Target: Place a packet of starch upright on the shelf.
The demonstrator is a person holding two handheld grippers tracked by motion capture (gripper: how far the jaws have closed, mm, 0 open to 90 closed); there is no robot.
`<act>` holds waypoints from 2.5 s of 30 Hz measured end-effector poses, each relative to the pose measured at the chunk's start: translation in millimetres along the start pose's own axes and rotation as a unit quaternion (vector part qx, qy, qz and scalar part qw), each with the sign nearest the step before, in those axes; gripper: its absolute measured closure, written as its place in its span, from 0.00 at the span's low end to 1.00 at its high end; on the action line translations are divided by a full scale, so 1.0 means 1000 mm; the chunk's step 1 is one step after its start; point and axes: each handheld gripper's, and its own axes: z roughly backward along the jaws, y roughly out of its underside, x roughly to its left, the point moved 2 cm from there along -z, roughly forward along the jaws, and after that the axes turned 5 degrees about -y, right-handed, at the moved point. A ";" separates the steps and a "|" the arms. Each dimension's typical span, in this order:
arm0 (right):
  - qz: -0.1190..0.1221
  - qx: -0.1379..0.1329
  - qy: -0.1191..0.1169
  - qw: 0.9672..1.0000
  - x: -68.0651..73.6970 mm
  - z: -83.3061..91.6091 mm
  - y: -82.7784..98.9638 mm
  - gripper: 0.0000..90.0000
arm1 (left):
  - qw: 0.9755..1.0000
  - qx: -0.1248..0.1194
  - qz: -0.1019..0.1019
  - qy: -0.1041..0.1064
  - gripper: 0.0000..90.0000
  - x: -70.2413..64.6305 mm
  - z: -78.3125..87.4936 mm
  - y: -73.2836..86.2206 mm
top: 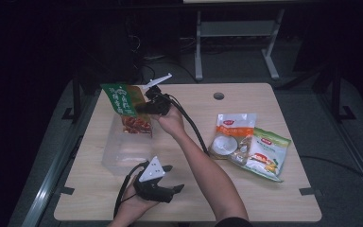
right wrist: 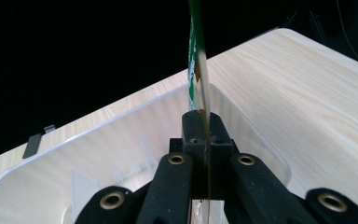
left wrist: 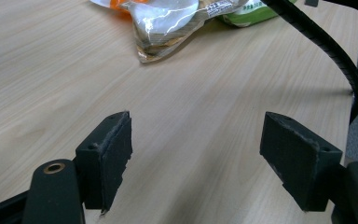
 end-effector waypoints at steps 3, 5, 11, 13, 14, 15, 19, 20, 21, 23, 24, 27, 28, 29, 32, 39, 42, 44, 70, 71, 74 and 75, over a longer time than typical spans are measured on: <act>-0.002 -0.003 0.003 1.000 -0.004 0.002 0.005 1.00 | 1.000 0.001 0.000 0.000 0.27 0.000 0.000 0.000; -0.004 -0.004 0.002 1.000 -0.006 0.004 0.005 1.00 | 1.000 0.002 -0.002 0.000 0.27 0.001 -0.001 0.000; 0.000 0.015 0.015 1.000 -0.006 0.008 0.005 0.83 | 1.000 0.003 0.000 -0.003 0.28 0.002 -0.001 0.000; -0.001 0.019 0.015 1.000 -0.006 0.012 0.005 0.77 | 1.000 0.004 0.000 -0.003 0.28 0.003 -0.002 0.000; -0.002 0.021 0.015 1.000 -0.006 0.016 0.004 0.75 | 1.000 0.004 0.000 -0.003 0.27 0.003 -0.002 0.000; -0.001 0.023 0.016 1.000 -0.006 0.018 0.004 0.73 | 1.000 0.004 0.000 -0.003 0.28 0.003 -0.002 0.000; -0.003 0.030 0.018 0.999 -0.006 0.033 0.005 0.66 | 1.000 0.006 -0.003 -0.003 0.27 0.002 -0.003 0.000; -0.003 0.032 0.018 0.999 -0.006 0.037 0.006 0.65 | 1.000 0.006 -0.003 -0.003 0.27 0.002 -0.003 0.000; -0.001 0.036 0.022 0.999 -0.007 0.041 0.008 0.64 | 1.000 0.006 -0.003 -0.003 0.28 0.002 -0.003 0.000; -0.006 0.040 0.025 0.999 -0.007 0.047 0.011 0.62 | 1.000 0.005 -0.002 -0.003 0.28 0.002 -0.003 -0.001; -0.005 0.043 0.026 0.999 -0.008 0.050 0.013 0.61 | 1.000 0.005 -0.001 -0.003 0.27 0.002 -0.003 -0.001; -0.007 0.044 0.031 0.998 -0.009 0.060 0.018 0.60 | 1.000 0.006 0.002 -0.003 0.28 0.001 -0.005 -0.001; -0.009 0.045 0.032 0.998 -0.010 0.063 0.019 0.59 | 1.000 0.008 0.000 -0.003 0.28 0.001 -0.005 -0.001; -0.013 0.046 0.032 0.998 -0.010 0.066 0.021 0.59 | 1.000 0.009 0.000 -0.002 0.28 0.002 -0.005 -0.001; -0.014 0.047 0.034 0.998 -0.011 0.077 0.026 0.57 | 1.000 0.008 0.002 -0.002 0.28 0.001 -0.006 -0.001; -0.021 0.048 0.043 0.998 -0.013 0.103 0.038 0.55 | 1.000 0.012 0.005 0.000 0.28 0.001 -0.010 -0.002; -0.028 0.046 0.045 0.998 -0.014 0.114 0.044 0.52 | 1.000 0.015 0.007 0.009 0.29 0.000 -0.012 -0.002; -0.032 0.045 0.047 0.997 -0.014 0.122 0.048 0.51 | 1.000 0.013 0.007 0.013 0.29 -0.001 -0.014 -0.004; -0.098 0.072 0.118 0.986 -0.021 0.221 0.120 0.43 | 1.000 0.017 -0.001 0.014 0.29 -0.010 -0.024 -0.009; -0.098 0.072 0.118 0.986 -0.021 0.221 0.120 0.43 | 1.000 0.017 -0.001 0.014 0.29 -0.010 -0.024 -0.009; -0.115 0.081 0.131 0.981 -0.026 0.228 0.131 0.43 | 1.000 0.016 -0.005 0.010 0.29 -0.010 -0.023 -0.009; -0.122 0.082 0.134 0.980 -0.027 0.232 0.135 0.43 | 1.000 0.016 -0.008 0.010 0.29 -0.010 -0.023 -0.009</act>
